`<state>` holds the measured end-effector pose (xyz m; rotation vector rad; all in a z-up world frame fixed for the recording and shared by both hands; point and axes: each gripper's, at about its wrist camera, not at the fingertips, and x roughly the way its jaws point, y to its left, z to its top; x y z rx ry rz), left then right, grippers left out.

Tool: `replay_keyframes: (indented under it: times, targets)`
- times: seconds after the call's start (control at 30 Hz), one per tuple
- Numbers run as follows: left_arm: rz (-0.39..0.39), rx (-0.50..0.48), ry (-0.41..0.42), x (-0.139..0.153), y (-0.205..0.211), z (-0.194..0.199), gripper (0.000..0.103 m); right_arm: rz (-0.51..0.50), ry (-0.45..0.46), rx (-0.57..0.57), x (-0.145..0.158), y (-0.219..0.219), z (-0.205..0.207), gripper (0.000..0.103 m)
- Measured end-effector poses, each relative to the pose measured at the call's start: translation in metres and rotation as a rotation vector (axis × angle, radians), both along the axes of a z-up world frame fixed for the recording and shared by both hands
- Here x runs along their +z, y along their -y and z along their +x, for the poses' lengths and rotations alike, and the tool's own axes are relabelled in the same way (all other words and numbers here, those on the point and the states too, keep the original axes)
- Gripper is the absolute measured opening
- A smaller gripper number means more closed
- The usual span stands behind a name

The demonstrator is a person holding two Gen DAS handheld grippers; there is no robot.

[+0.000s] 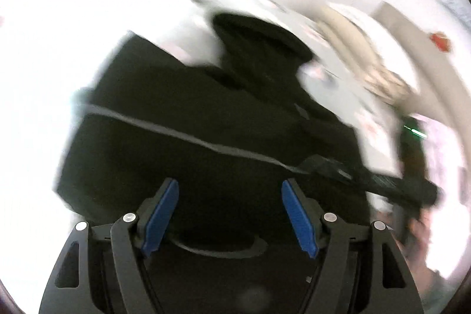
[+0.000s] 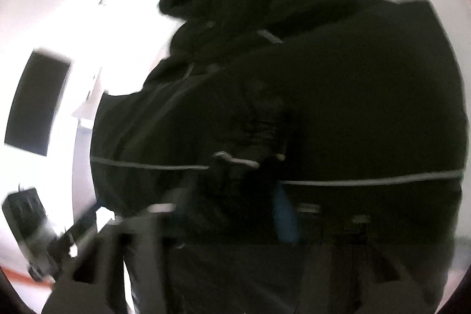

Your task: Fold large clothes

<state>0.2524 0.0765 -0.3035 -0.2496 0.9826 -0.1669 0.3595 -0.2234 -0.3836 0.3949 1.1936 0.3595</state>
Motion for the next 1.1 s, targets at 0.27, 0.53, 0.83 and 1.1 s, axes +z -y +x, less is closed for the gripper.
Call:
replay_keyframes:
  times: [0.27, 0.53, 0.83, 1.1]
  targets:
    - [0.044, -0.037, -0.081, -0.013, -0.006, 0.038, 0.073, -0.249, 0.178, -0.151, 0.082, 0.056, -0.033, 0.028]
    - [0.231, -0.103, -0.163, -0.078, 0.035, 0.048, 0.066, -0.261, -0.152, -0.283, -0.031, 0.116, -0.021, 0.029]
    - [0.093, -0.128, -0.051, -0.020, 0.014, 0.037, 0.064, -0.292, -0.146, -0.270, 0.024, 0.119, -0.021, 0.051]
    - [0.004, -0.220, -0.044, -0.018, 0.051, 0.067, 0.064, -0.353, 0.068, -0.056, 0.056, 0.033, 0.004, 0.056]
